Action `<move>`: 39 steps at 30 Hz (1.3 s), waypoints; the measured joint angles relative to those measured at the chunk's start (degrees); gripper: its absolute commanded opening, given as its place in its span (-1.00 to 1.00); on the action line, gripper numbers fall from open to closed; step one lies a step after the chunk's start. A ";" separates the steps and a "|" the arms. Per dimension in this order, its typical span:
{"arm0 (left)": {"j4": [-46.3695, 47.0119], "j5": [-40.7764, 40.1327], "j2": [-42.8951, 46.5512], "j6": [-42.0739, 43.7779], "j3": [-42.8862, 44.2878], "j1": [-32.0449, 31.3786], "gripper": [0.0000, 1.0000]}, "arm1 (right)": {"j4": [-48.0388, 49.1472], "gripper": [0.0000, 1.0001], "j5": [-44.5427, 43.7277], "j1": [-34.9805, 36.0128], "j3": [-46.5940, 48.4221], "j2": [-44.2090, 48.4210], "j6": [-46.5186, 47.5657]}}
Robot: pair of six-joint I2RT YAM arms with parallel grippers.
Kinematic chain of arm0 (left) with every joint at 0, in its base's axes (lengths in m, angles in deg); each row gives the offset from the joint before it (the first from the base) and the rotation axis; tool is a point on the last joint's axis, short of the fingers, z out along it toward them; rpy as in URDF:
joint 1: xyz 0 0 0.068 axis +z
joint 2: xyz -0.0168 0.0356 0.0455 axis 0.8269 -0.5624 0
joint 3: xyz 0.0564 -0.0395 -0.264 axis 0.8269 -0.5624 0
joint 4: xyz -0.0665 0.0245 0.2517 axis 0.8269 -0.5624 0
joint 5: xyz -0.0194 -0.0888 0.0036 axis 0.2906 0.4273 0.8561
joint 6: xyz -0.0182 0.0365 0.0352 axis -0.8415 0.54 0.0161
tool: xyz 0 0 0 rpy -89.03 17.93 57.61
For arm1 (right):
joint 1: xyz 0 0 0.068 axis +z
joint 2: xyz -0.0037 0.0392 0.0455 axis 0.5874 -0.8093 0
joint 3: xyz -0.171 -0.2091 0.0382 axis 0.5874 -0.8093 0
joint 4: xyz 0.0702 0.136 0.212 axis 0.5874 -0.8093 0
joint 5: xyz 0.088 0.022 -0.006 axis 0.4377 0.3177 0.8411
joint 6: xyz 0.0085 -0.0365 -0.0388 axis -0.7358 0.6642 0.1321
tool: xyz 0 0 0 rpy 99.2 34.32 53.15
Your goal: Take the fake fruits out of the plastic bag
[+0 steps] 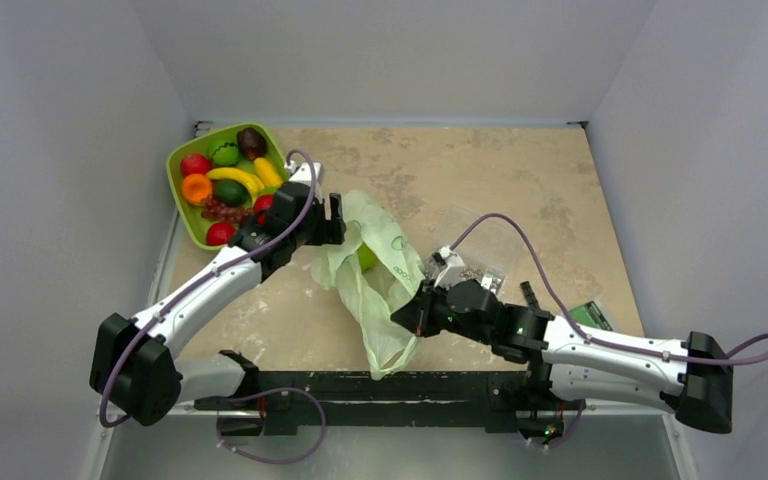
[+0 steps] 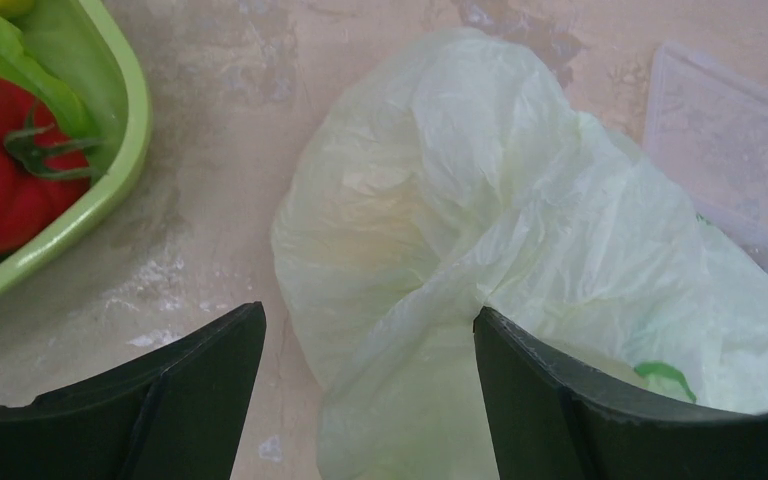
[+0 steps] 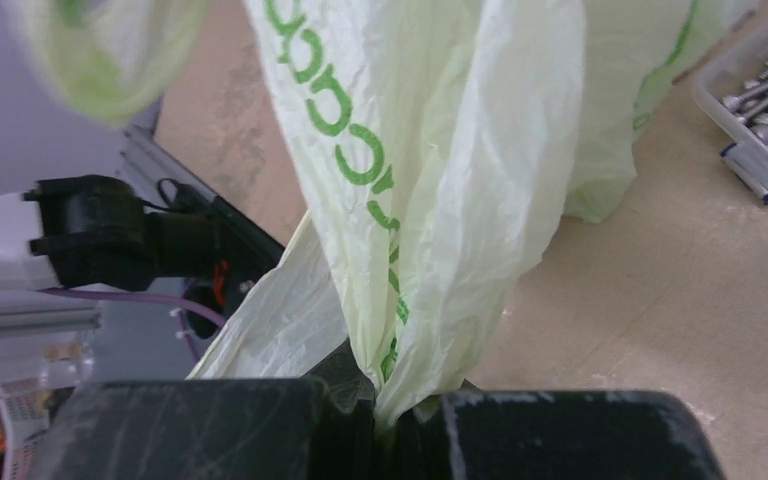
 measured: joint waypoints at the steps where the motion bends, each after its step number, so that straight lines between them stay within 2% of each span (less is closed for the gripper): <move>1: -1.31 1.44 1.79 -0.02 -0.44 0.00 0.50 | -0.57 -1.00 -0.26 0.00 0.13 -1.03 0.70; 5: -7.85 7.43 12.48 0.00 -0.70 0.00 0.51 | -4.59 -0.79 -2.05 0.00 1.70 -5.42 3.28; 7: -10.93 10.08 18.45 0.04 -0.48 0.00 0.50 | -6.78 -0.76 -3.08 0.04 3.54 -7.72 4.83; 12: -15.87 22.49 30.64 -1.33 -0.44 -0.31 0.44 | -8.72 -0.78 -4.50 0.04 7.48 -10.16 7.45; 15: -15.41 26.36 33.55 -2.80 -2.03 -5.86 0.27 | -8.63 -0.90 -4.55 0.04 8.24 -10.21 8.04; 20: -14.47 18.36 32.52 -3.85 -6.40 -22.62 -0.04 | -8.63 -1.00 -4.35 0.04 8.31 -10.16 8.02; 23: -10.95 8.68 29.38 -3.52 -9.20 -29.16 -0.09 | -8.66 -1.00 -4.09 0.04 8.31 -9.97 7.80; 27: -0.37 -6.58 22.73 0.37 -13.99 -37.03 -0.22 | -8.31 -1.00 -4.04 0.04 8.31 -8.59 7.37; 29: 5.38 -12.74 17.25 2.29 -15.39 -38.03 -0.16 | -8.26 -1.00 -4.04 0.04 8.31 -7.87 7.15; 32: 11.87 -17.62 10.29 3.74 -15.41 -36.85 -0.12 | -8.26 -1.00 -4.04 0.04 8.31 -6.91 6.84; 35: 18.01 -20.96 4.42 4.74 -15.41 -34.75 -0.10 | -8.26 -1.00 -4.04 0.04 8.31 -6.05 6.54; 39: 23.71 -23.71 0.92 5.53 -15.41 -32.11 -0.10 | -8.13 -1.00 -4.00 0.04 8.28 -5.46 6.19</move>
